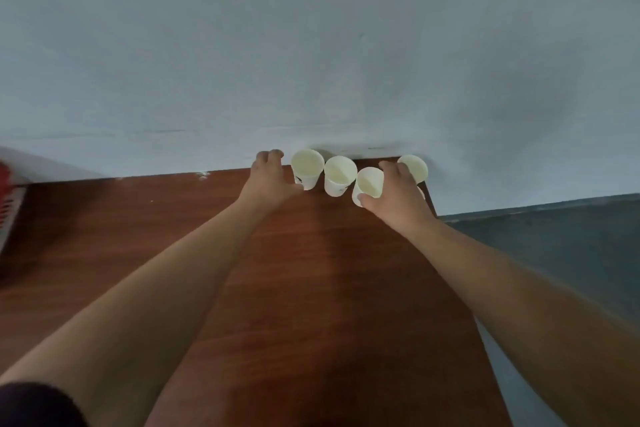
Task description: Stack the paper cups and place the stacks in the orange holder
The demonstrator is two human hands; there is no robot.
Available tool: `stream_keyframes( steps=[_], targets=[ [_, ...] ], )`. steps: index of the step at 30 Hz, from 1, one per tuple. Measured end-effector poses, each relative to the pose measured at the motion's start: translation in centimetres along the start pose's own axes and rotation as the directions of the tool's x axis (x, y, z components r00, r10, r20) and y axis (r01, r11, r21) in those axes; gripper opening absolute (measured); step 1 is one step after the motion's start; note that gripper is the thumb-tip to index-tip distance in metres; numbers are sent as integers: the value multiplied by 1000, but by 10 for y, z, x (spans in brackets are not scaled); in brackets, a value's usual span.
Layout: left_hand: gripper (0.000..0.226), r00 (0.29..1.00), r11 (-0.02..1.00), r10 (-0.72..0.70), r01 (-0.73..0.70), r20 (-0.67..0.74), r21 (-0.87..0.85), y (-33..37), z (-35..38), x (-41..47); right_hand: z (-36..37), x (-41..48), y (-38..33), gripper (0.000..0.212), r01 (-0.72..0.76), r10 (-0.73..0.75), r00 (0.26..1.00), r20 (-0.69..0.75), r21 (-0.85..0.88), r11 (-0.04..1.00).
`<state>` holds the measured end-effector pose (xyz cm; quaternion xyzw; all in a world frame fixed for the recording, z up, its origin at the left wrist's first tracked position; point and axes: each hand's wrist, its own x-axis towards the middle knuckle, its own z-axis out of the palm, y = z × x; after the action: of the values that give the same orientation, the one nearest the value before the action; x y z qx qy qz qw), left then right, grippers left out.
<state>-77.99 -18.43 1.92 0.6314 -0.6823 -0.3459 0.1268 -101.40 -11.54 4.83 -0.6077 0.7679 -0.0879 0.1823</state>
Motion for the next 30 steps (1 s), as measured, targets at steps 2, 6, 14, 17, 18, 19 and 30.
stream_keyframes(
  steps=[2, 6, 14, 17, 18, 19, 30],
  targets=[
    [91, 1000, 999, -8, 8, 5, 33, 3, 11, 19, 8, 16, 10, 81, 22, -22, 1000, 11, -24, 999],
    [99, 1000, 994, 10, -11, 11, 107, -1, 31, 47, 26, 43, 24, 88, 92, -88, 995, 35, -116, 989],
    [80, 995, 993, 82, -77, -55, 94, -21, 47, 72, 46, 63, 37, 66, 199, -183, 979, 89, -250, 947],
    [73, 991, 992, 112, -106, -76, 73, -26, 47, 71, 48, 57, 36, 64, 193, -180, 981, 76, -230, 954],
    [71, 991, 993, 110, -105, -82, 61, -28, 47, 68, 48, 54, 34, 64, 190, -179, 981, 71, -219, 957],
    [72, 992, 994, 101, -97, -78, 51, -29, 46, 65, 48, 50, 33, 64, 190, -180, 982, 65, -209, 959],
    [92, 990, 989, 141, -141, -7, 34, -23, 45, 70, 59, 28, 16, 60, 207, -197, 978, 67, -188, 960]
  ],
)
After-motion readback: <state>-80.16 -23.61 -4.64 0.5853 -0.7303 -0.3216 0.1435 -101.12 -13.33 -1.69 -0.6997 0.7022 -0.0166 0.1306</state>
